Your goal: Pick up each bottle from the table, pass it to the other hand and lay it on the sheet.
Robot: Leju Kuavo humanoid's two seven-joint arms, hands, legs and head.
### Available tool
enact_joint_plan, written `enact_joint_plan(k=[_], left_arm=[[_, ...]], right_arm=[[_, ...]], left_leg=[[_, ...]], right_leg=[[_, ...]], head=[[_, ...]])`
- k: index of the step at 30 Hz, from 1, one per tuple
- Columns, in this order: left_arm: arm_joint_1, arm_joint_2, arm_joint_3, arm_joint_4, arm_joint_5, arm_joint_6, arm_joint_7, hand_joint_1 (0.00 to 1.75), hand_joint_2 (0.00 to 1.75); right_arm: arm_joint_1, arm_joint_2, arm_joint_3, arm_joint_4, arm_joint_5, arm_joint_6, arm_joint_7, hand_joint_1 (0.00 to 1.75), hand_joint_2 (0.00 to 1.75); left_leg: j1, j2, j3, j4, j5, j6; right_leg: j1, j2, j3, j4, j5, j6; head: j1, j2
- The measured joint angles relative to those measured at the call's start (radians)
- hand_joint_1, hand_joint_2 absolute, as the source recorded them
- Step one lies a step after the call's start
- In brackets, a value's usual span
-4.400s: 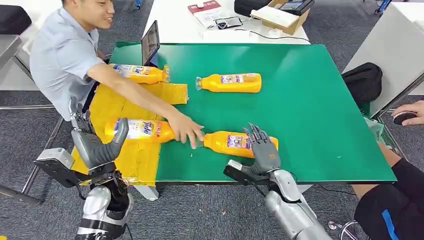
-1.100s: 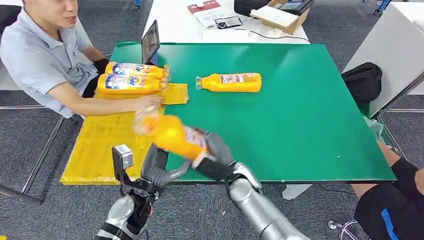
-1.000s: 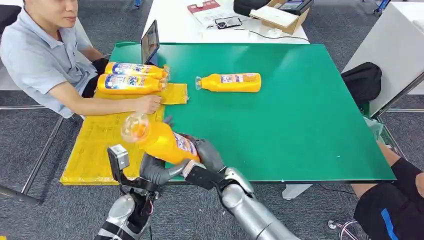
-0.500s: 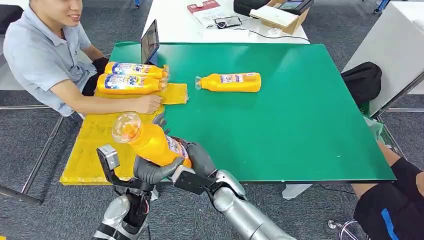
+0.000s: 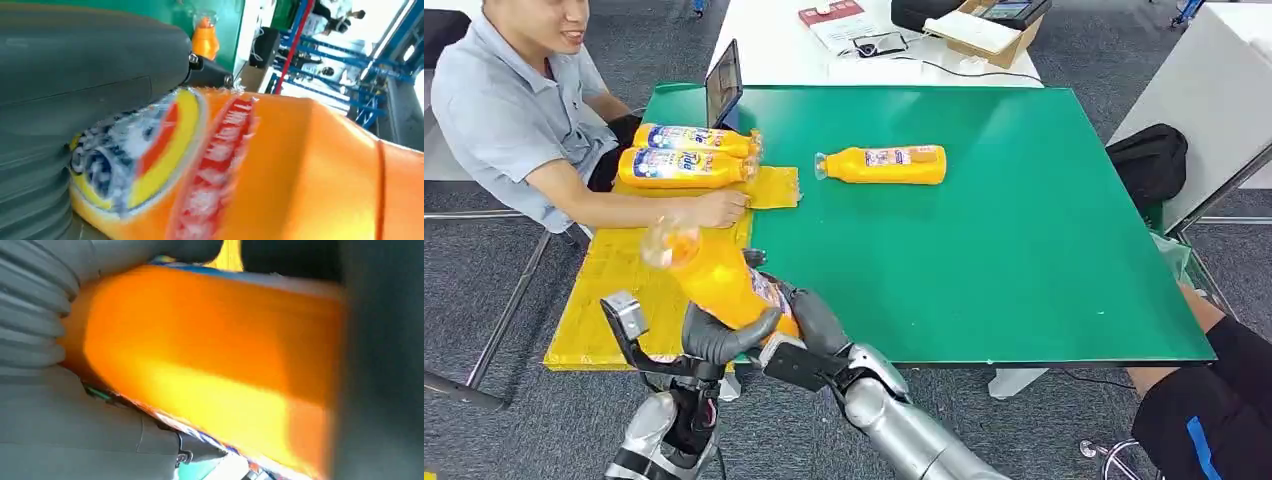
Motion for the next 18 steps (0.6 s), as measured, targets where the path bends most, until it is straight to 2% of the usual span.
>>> enact_joint_plan(k=[5, 9, 13, 18], left_arm=[[-0.022, -0.015, 0.045, 0.013, 0.136, 0.051, 0.075, 1.75, 1.75], [-0.075, -0.013, 0.053, 0.09, 0.094, 0.078, 0.069, 1.75, 1.75], [-0.137, -0.013, 0.064, 0.173, 0.039, 0.116, 0.057, 1.75, 1.75], [-0.213, -0.008, 0.066, 0.281, -0.148, 0.248, 0.026, 1.75, 1.75]], right_arm=[[0.058, 0.003, 0.012, -0.032, 0.011, -0.094, -0.043, 0.0, 0.0], [0.083, -0.012, 0.025, -0.073, 0.04, -0.182, -0.063, 0.0, 0.0], [0.113, -0.02, 0.077, -0.13, 0.08, -0.328, -0.1, 0.0, 0.0], [0.121, -0.043, 0.156, -0.215, 0.052, -0.5, -0.108, 0.0, 0.0]], left_leg=[[0.0, 0.0, -0.001, 0.0, 0.0, 0.0], [0.0, 0.0, -0.001, 0.0, 0.0, 0.0], [0.0, 0.0, -0.001, 0.0, 0.0, 0.0], [0.0, 0.0, -0.002, 0.0, 0.001, 0.0]], right_leg=[[0.0, 0.0, -0.001, 0.0, 0.0, 0.0], [0.0, 0.0, 0.0, 0.0, 0.0, 0.0], [0.0, 0.0, -0.001, 0.0, 0.001, 0.0], [0.0, 0.0, -0.001, 0.0, 0.001, 0.0]], head=[[-0.001, 0.0], [0.0, 0.0], [-0.001, 0.0], [0.0, 0.0]])
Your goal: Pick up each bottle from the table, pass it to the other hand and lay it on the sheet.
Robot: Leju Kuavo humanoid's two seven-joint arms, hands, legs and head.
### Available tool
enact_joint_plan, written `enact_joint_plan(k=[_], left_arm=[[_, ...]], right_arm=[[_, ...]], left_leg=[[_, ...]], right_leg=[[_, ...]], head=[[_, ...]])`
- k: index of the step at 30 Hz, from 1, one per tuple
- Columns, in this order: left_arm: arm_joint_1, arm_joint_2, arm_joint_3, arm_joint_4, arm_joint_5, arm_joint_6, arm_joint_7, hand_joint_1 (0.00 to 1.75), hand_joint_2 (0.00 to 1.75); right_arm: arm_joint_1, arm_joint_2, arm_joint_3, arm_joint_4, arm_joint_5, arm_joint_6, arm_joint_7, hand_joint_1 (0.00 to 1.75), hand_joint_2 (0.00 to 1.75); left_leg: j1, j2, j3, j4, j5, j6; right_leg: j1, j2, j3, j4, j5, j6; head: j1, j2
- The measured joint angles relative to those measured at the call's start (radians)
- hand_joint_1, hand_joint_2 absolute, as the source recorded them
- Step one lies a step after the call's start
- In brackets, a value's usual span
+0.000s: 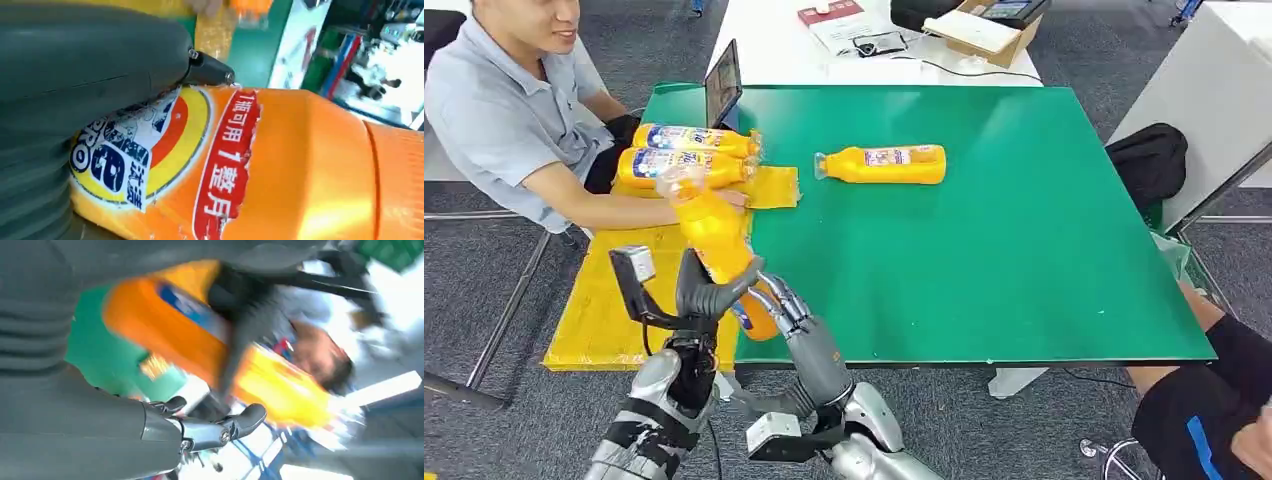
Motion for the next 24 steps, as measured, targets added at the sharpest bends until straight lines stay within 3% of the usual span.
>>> enact_joint_plan(k=[3, 7, 14, 24], left_arm=[[-0.04, 0.008, -0.008, 0.046, -0.236, 0.165, -0.05, 1.75, 1.75], [-0.086, 0.026, -0.009, 0.098, -0.526, 0.316, -0.017, 1.75, 1.75], [-0.206, 0.052, -0.018, 0.291, -0.865, 0.417, 0.099, 1.75, 1.75], [-0.383, 0.102, -0.046, 0.605, -1.111, 0.253, 0.272, 1.75, 1.75]], right_arm=[[0.008, -0.011, 0.008, -0.052, -0.006, -0.014, 0.0, 0.0, 0.0], [0.026, -0.018, -0.001, -0.129, -0.025, -0.019, 0.0, 0.0, 0.0], [0.051, -0.016, -0.061, -0.199, -0.092, -0.019, 0.0, 0.0, 0.0], [0.057, -0.017, -0.083, -0.209, -0.145, 0.003, 0.0, 0.0, 0.0]], left_leg=[[0.0, 0.0, 0.0, 0.0, 0.0, 0.0], [0.0, 0.0, 0.0, 0.0, 0.0, 0.0], [0.0, 0.0, 0.0, 0.0, 0.0, 0.0], [0.0, 0.0, 0.0, 0.0, 0.001, -0.001]], right_leg=[[0.0, 0.0, 0.0, 0.0, 0.0, 0.0], [0.0, 0.0, 0.0, 0.0, 0.0, 0.0], [0.0, 0.0, 0.0, 0.0, 0.0, 0.0], [0.0, 0.0, 0.0, 0.0, 0.0, 0.0]], head=[[0.0, 0.0], [0.0, 0.0], [0.0, 0.0], [0.0, 0.0]])
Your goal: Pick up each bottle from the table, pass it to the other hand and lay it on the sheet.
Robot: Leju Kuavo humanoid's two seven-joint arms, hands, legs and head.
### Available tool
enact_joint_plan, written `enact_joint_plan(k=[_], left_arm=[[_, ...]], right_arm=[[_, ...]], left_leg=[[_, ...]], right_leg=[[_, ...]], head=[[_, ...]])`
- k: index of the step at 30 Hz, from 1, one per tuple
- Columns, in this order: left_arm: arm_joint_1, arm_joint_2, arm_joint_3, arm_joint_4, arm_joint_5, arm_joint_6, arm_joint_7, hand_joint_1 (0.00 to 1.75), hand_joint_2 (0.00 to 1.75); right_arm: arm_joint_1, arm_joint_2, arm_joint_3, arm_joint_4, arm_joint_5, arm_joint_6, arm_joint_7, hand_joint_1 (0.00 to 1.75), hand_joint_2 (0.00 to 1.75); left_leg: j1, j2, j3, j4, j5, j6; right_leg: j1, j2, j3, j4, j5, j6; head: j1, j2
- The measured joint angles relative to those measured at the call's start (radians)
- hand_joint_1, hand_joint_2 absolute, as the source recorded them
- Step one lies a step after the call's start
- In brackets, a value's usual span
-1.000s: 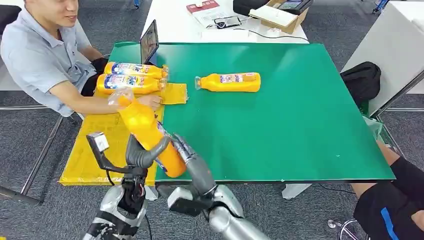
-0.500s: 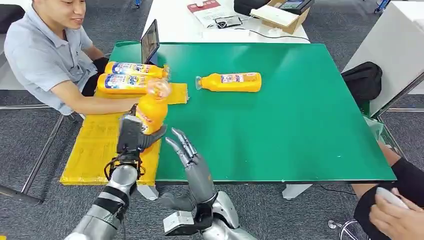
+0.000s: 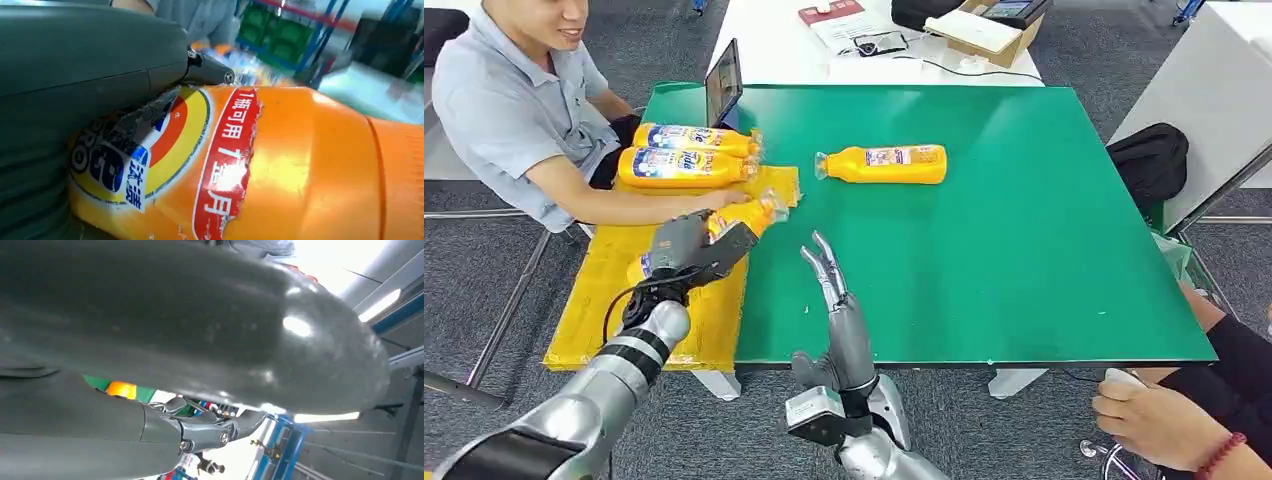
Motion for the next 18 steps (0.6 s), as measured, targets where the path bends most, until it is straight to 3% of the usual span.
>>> enact_joint_plan(k=[8, 9, 10, 17, 18], left_arm=[[-0.036, 0.024, -0.029, 0.107, -0.027, -0.158, 0.022, 1.75, 1.75], [-0.04, 0.026, -0.03, 0.114, -0.024, -0.163, 0.019, 1.61, 1.75], [-0.042, 0.027, -0.03, 0.119, -0.015, -0.172, 0.007, 1.54, 1.75], [-0.049, 0.05, 0.026, 0.126, 0.138, -0.329, -0.195, 1.54, 1.75], [-0.049, 0.052, 0.029, 0.126, 0.139, -0.331, -0.197, 1.38, 1.75]], right_arm=[[-0.001, 0.0, -0.008, 0.0, -0.014, 0.041, 0.0, 0.0, 0.0], [-0.001, 0.0, -0.008, 0.0, -0.015, 0.042, 0.0, 0.0, 0.0], [-0.001, 0.0, -0.008, 0.0, -0.018, 0.044, 0.0, 0.0, 0.0], [-0.007, -0.002, -0.008, 0.003, -0.056, 0.084, 0.0, 0.0, 0.0], [-0.009, -0.002, -0.008, 0.003, -0.056, 0.084, 0.0, 0.0, 0.0]], left_leg=[[0.0, 0.0, 0.0, 0.0, 0.0, 0.0], [0.0, 0.0, 0.0, 0.0, 0.0, 0.0], [0.0, 0.0, 0.0, 0.0, 0.0, 0.0], [0.0, -0.011, 0.006, -0.001, 0.0, 0.0], [0.0, -0.011, 0.006, -0.001, 0.001, 0.0]], right_leg=[[0.0, 0.0, 0.0, 0.0, 0.0, 0.0], [0.0, 0.0, 0.0, 0.0, 0.0, 0.0], [0.0, 0.0, 0.0, 0.0, 0.0, 0.0], [0.0, -0.011, 0.009, 0.0, -0.003, -0.002], [0.0, -0.011, 0.009, 0.0, -0.003, -0.002]], head=[[0.0, 0.0], [0.0, 0.0], [0.0, 0.0], [-0.001, 0.0], [0.0, 0.0]])
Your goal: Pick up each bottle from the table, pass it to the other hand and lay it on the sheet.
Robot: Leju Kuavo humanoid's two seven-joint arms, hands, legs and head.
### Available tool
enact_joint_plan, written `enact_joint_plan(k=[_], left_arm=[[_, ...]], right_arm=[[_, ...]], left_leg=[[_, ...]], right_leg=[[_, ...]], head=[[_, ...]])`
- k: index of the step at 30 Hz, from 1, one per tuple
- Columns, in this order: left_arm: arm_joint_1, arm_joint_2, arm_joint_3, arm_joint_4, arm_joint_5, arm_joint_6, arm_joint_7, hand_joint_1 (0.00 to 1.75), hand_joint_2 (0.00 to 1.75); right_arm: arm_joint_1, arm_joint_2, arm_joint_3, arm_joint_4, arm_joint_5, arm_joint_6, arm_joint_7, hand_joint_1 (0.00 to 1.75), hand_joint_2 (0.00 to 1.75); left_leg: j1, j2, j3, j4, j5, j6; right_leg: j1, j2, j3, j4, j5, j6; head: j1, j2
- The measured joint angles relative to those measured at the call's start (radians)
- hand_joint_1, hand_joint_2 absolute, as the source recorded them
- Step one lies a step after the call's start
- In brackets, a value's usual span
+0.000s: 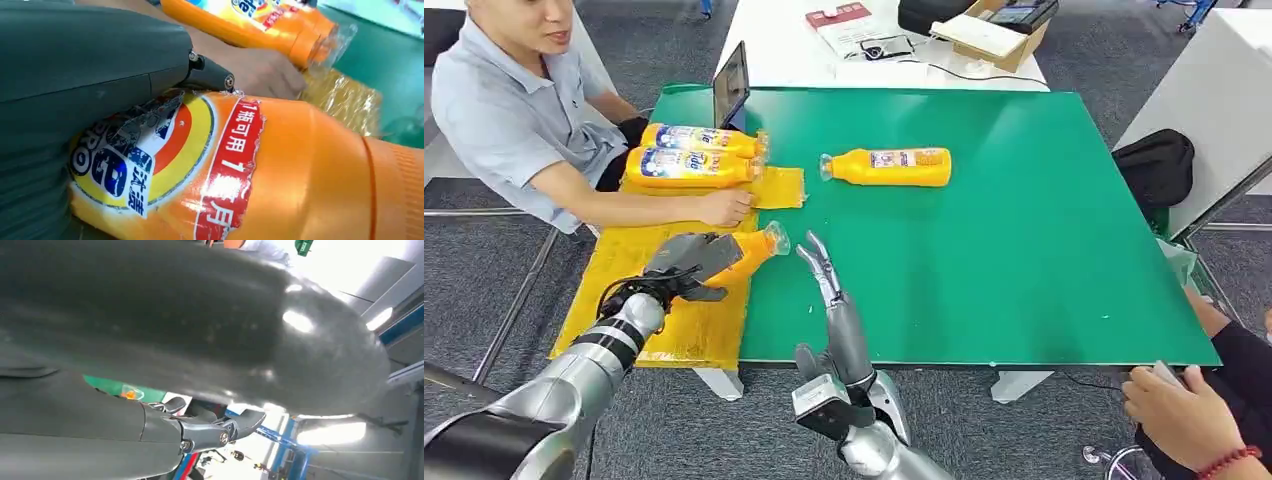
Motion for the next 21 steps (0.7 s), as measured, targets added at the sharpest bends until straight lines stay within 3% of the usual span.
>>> enact_joint_plan(k=[1, 2, 7, 8, 9, 10, 14, 15, 21], left_arm=[[0.0, 0.001, 0.004, 0.0, 0.0, -0.001, -0.002, 0.19, 1.75], [0.0, 0.002, 0.009, 0.0, 0.0, -0.002, -0.003, 0.0, 1.75], [0.01, 0.004, 0.026, 0.001, 0.014, -0.026, -0.045, 0.0, 1.75], [0.013, 0.004, 0.027, 0.001, 0.014, -0.03, -0.054, 0.0, 0.0], [0.015, 0.004, 0.028, 0.001, 0.019, -0.037, -0.064, 0.0, 0.0], [0.014, 0.006, 0.031, 0.001, 0.028, -0.049, -0.076, 0.0, 1.75], [0.028, 0.011, 0.055, 0.0, 0.1, -0.162, -0.172, 0.0, 1.75], [0.038, 0.011, 0.06, -0.002, 0.113, -0.196, -0.202, 0.0, 0.0], [0.077, 0.016, 0.066, -0.038, 0.127, -0.303, -0.29, 0.0, 0.0]], right_arm=[[-0.001, 0.0, 0.0, 0.0, 0.0, 0.0, 0.0, 0.0, 0.0], [-0.002, 0.0, 0.0, 0.0, 0.0, 0.0, 0.0, 0.0, 0.0], [-0.003, 0.0, 0.0, 0.001, -0.011, 0.009, 0.0, 0.0, 0.0], [-0.004, 0.0, 0.001, 0.002, -0.013, 0.01, 0.0, 0.0, 0.0], [-0.006, 0.0, 0.001, 0.004, -0.016, 0.011, 0.0, 0.0, 0.0], [-0.007, 0.0, 0.002, 0.006, -0.017, 0.013, 0.0, 0.0, 0.0], [-0.016, -0.002, 0.011, 0.013, -0.032, 0.02, 0.0, 0.0, 0.0], [-0.02, -0.004, 0.015, 0.014, -0.036, 0.021, 0.0, 0.0, 0.0], [-0.04, -0.009, 0.029, 0.027, -0.051, 0.023, 0.0, 0.0, 0.0]], left_leg=[[0.0, 0.0, 0.0, 0.0, 0.0, 0.0], [0.0, 0.0, 0.0, 0.0, 0.0, 0.0], [0.0, 0.0, 0.0, 0.0, 0.002, 0.001], [0.0, 0.001, 0.0, 0.0, 0.002, 0.001], [0.0, 0.002, 0.0, 0.0, 0.002, 0.001], [-0.001, 0.003, 0.0, 0.0, 0.002, 0.001], [0.0, 0.003, 0.0, 0.0, 0.002, 0.001], [0.0, 0.004, 0.0, 0.0, 0.002, 0.001], [0.0, 0.004, -0.001, 0.0, 0.002, 0.0]], right_leg=[[0.0, 0.0, 0.0, 0.0, 0.0, 0.0], [0.0, 0.0, 0.0, 0.0, 0.0, 0.0], [-0.001, 0.0, 0.001, 0.0, 0.002, 0.001], [-0.001, 0.0, 0.001, 0.0, 0.002, 0.001], [-0.001, 0.0, 0.001, 0.0, 0.002, 0.001], [-0.001, 0.0, 0.001, 0.0, 0.002, 0.001], [0.0, 0.001, 0.0, 0.0, 0.002, 0.001], [0.0, 0.001, -0.001, 0.0, 0.002, 0.001], [0.0, 0.001, -0.001, 0.0, 0.002, 0.0]], head=[[-0.001, 0.0], [0.0, 0.0], [0.0, 0.0], [0.0, 0.0], [0.0, 0.0], [0.0, 0.0], [0.0, 0.0], [0.0, 0.0], [0.0, 0.0]])
